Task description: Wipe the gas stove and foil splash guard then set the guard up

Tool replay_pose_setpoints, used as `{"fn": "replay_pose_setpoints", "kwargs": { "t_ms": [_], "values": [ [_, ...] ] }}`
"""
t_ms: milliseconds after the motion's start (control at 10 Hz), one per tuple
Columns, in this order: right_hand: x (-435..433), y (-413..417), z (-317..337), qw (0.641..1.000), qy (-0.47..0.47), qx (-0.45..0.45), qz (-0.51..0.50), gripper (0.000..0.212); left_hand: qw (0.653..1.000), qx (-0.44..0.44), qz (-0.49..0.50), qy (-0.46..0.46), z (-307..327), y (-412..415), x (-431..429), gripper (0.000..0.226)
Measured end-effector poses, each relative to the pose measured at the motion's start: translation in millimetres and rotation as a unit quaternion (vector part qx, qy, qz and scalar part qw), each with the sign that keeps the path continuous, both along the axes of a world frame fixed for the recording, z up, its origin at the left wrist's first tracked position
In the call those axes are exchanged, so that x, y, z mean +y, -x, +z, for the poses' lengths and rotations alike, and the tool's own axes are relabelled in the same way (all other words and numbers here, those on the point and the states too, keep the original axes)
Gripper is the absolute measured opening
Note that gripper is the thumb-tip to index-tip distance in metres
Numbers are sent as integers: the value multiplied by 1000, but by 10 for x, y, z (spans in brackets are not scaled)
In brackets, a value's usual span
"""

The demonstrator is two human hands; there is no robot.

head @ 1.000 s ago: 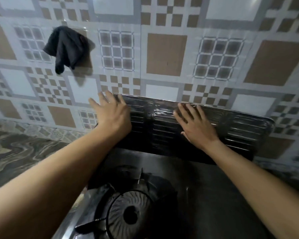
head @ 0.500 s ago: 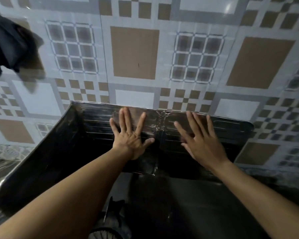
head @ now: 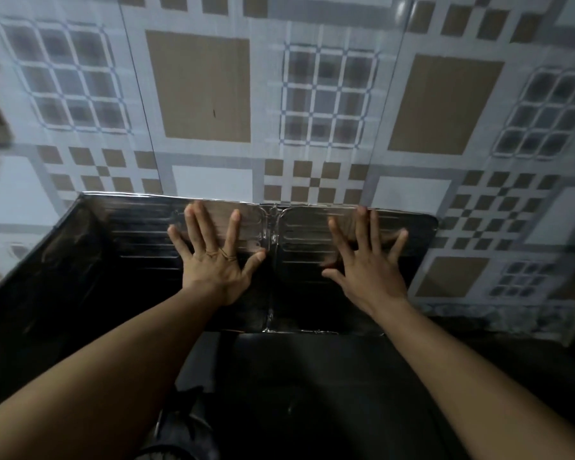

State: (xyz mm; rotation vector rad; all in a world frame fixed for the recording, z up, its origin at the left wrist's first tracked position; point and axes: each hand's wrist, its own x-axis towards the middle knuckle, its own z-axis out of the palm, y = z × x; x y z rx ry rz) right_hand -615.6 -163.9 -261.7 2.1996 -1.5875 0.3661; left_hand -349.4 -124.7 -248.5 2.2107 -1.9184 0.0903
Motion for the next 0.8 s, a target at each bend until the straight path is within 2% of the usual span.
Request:
{"fn": "replay_pose_setpoints", "kwargs": {
  "t_ms": [100, 400, 600, 700, 800],
  "values": [
    [106, -92, 19, 999, -3, -32, 3, 101, 1000, 0, 2, 1, -4, 4, 25, 90],
    [-61, -474, -91, 996, 25, -80, 9, 87, 994, 41, -23, 100, -203, 34, -117, 103],
    [135, -459, 56, 996, 8, -89, 13, 91, 998, 23, -3, 60, -93, 51, -21, 105],
    [448, -415, 295, 997, -21, -78, 10, 83, 999, 40, 7, 2, 141, 85, 192, 114],
    [775, -295, 803, 987, -13, -158, -6, 61, 994, 107, -22, 0, 438, 182, 531, 105]
  ]
}}
